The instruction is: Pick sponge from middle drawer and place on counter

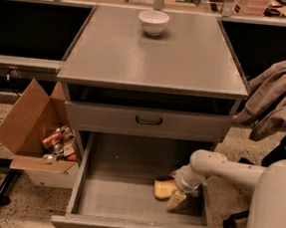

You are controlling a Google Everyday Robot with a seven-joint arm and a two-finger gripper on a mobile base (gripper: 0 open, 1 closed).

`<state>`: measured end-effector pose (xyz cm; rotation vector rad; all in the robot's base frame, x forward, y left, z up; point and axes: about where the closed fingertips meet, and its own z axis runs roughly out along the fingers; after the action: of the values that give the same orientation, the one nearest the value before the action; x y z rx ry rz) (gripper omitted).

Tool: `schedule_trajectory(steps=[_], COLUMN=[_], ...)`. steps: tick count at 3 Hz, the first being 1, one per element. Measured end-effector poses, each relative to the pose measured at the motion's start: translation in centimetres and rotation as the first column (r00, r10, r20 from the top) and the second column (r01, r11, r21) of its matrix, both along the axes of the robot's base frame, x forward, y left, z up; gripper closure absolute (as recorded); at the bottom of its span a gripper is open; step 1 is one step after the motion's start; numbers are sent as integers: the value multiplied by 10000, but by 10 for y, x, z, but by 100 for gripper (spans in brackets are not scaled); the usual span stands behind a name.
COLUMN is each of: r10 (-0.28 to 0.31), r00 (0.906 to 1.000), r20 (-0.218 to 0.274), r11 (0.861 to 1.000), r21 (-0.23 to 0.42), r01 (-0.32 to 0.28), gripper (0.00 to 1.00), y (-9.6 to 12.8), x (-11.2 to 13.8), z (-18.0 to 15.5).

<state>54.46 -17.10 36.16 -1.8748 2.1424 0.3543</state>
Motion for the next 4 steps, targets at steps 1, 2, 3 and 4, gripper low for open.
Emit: schedule_trajectory(steps=[1, 2, 3, 4], r10=[2, 65, 92, 91], r00=[10000, 10000, 10000, 9976], r20=[10, -33, 15, 679], r11=[10000, 10000, 10000, 9989], r21=[2, -33, 0, 447], r01=[-2, -65, -92, -121], gripper=[42, 66, 88, 100], y=[3, 6, 7, 2], x=[1, -1, -2, 0], z=[-5, -10, -8, 29])
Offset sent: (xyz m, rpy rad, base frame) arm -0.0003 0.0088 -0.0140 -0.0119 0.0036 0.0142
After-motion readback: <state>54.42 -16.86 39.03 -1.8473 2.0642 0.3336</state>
